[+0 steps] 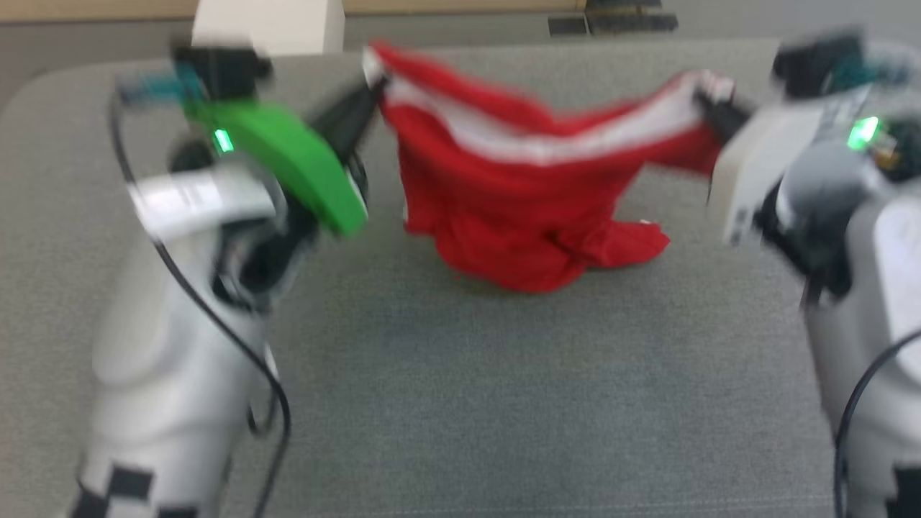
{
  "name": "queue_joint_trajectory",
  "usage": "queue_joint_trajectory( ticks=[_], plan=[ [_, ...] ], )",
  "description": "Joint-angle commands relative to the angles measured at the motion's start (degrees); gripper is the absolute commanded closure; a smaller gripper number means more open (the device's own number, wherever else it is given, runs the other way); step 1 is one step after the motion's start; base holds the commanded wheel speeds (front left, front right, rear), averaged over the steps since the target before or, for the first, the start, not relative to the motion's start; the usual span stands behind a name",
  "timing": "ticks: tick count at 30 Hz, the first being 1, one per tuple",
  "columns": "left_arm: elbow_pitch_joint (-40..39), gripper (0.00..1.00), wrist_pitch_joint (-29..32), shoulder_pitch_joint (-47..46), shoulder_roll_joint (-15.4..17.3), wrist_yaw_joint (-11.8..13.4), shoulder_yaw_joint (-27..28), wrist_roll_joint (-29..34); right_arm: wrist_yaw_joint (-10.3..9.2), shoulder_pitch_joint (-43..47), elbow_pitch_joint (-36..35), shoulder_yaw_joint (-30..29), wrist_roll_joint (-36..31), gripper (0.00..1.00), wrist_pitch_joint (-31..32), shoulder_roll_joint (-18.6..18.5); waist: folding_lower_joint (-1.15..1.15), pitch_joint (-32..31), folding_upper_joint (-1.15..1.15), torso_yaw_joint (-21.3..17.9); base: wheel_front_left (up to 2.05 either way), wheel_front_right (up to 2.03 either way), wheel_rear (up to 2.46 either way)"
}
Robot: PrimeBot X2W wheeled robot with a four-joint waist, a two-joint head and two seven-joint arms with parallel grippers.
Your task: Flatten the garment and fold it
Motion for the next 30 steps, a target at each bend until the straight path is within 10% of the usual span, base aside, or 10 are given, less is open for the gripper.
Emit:
queue_joint_trajectory(
  ticks=[1,18,30],
  plan=[
    [1.08,1.00,0.59,-3.91,0.74,0.16,0.73,0.10,-0.08,-3.64,1.22,0.22,0.67,1.00,0.39,-0.18,0.00,4.04,0.00,-0.92,0.00,0.00,0.00],
    [18.67,1.00,-18.34,-36.31,1.02,7.61,8.82,8.12,-0.08,-38.19,18.12,-2.50,-7.71,1.00,-19.93,0.68,0.00,15.66,0.00,-2.04,0.00,0.00,0.00],
    [24.42,1.00,-21.03,-17.37,1.34,1.55,1.39,9.77,-0.08,-19.02,22.63,5.56,1.18,1.00,-18.00,-1.98,0.00,9.84,0.00,0.31,0.00,0.00,0.00]
  ],
)
